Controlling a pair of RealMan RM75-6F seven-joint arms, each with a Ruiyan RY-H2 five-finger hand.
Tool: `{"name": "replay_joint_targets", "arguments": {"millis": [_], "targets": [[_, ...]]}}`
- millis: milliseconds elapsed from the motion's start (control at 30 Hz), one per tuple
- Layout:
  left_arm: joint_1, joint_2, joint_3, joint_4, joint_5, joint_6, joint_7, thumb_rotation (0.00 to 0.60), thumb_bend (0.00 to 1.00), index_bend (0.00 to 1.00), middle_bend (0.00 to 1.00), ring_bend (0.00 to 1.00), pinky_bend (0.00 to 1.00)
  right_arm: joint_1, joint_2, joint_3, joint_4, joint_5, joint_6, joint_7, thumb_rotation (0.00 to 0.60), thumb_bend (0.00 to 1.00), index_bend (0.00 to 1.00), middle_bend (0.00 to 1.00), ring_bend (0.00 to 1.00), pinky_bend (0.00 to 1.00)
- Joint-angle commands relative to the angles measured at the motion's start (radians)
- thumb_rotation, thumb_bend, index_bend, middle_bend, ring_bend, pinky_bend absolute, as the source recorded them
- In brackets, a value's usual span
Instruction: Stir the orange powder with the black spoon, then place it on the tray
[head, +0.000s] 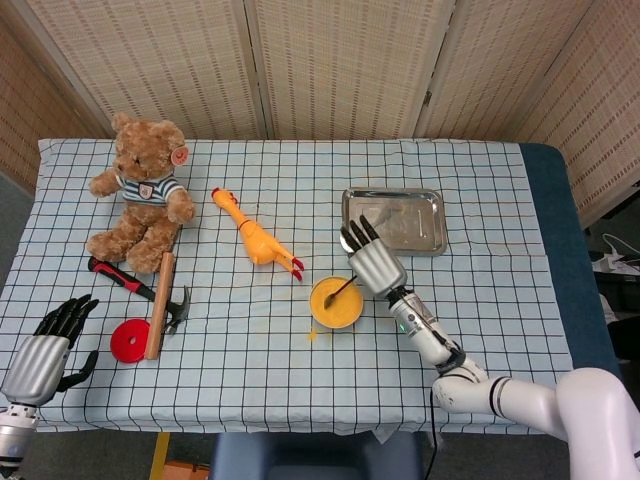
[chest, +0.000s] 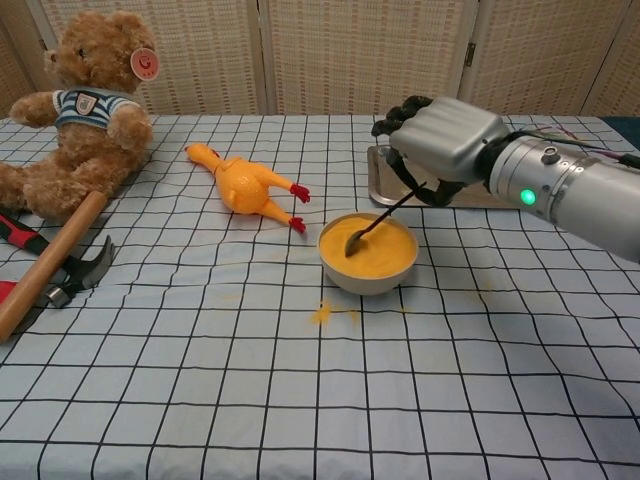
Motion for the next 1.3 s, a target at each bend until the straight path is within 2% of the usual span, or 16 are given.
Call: {"name": "replay_joint_targets", "arguments": {"millis": [33,167,300,533,767,933,1300], "targets": [[0.001,0.000,0.000,-0.001,0.001,0.002,0.001,0.600,0.46,0.00,0.00,0.00,0.12,-0.018,0.070,-0.039,-0.097,-0.008,0.003,-0.055,0.600,0.63,0.84,0.08,0.00,0.00],[0.003,0.001,0.003,-0.005,0.009,0.009,0.002,0.600,0.46,0.00,0.00,0.00,0.12,-0.039,0.133,-0.041,-0.196,0.010,0.026,-0.066,0.600,0.63,0.84,0.08,0.00,0.00],[0.003,0.000,0.006,-0.006,0.015,0.011,0.004,0.600,0.46,0.00,0.00,0.00,0.12,-0.048,0.134,-0.015,-0.202,0.009,0.075,-0.045,0.600,0.63,0.84,0.08,0.00,0.00],[0.000,-0.001,0.003,-0.003,0.012,0.006,0.002,0.600,0.46,0.00,0.00,0.00,0.12,-0.022,0.051,0.010,-0.099,0.022,0.081,-0.049,0.600,0.63,0.84,0.08,0.00,0.00],[0.000,0.001,-0.001,0.001,0.002,0.003,-0.010,0.600,0.45,0.00,0.00,0.00,0.12,0.015,-0.067,0.024,0.057,0.039,0.047,-0.025,0.600,0.63,0.84,0.08,0.00,0.00],[0.000,0.002,-0.001,0.003,-0.002,0.001,-0.012,0.600,0.45,0.00,0.00,0.00,0.12,0.021,-0.098,0.005,0.108,0.016,0.039,-0.016,0.600,0.63,0.84,0.08,0.00,0.00],[-0.001,-0.004,0.000,0.004,0.000,0.000,0.003,0.600,0.46,0.00,0.00,0.00,0.12,-0.015,0.009,-0.035,-0.034,-0.020,0.066,-0.048,0.600,0.65,0.87,0.08,0.00,0.00]]}}
